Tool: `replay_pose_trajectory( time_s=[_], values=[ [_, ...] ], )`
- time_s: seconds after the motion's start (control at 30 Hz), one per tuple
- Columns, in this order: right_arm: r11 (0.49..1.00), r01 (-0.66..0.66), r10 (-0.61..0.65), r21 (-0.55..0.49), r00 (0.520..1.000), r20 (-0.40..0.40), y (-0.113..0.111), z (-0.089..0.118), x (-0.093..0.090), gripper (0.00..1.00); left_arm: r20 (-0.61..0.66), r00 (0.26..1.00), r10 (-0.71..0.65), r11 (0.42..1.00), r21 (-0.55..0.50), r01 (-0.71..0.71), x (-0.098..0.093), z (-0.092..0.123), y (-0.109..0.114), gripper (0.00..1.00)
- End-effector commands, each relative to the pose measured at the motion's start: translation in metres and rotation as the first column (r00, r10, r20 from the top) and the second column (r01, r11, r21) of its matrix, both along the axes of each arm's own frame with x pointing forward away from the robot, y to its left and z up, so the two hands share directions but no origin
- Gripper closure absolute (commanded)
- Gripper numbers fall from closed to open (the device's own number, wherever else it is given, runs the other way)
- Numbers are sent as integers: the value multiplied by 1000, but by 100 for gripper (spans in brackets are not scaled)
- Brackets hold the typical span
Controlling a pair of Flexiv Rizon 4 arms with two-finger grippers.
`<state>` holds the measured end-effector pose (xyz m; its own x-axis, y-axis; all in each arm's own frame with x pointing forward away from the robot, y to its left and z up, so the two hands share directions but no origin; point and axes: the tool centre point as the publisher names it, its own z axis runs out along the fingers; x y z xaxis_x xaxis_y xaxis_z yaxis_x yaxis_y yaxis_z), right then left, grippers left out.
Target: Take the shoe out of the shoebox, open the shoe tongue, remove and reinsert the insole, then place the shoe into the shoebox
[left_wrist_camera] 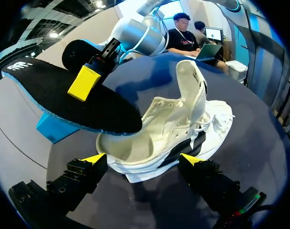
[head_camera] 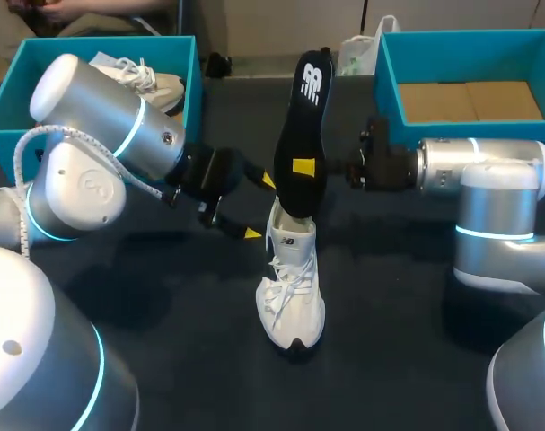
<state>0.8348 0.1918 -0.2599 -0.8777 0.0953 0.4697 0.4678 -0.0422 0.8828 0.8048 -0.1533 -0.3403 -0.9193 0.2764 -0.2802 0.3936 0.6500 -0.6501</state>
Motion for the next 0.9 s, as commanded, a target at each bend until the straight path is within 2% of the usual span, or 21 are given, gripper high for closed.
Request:
replay_pose_trajectory(
  time_s=[0.03,0.5,0.9],
  values=[
    [1000,1,-1,-2,1000,0,1,0,0,100,0,1000,8,1000,6,-8,0,-2,-3,0],
    [1000,-28,28,6,999,23,13,-15,2,100,1,1000,30,1000,5,-30,0,-1,5,0],
    [998,-60,60,13,998,7,15,-29,3,100,-10,999,48,999,-6,-48,-2,-5,5,0]
  ],
)
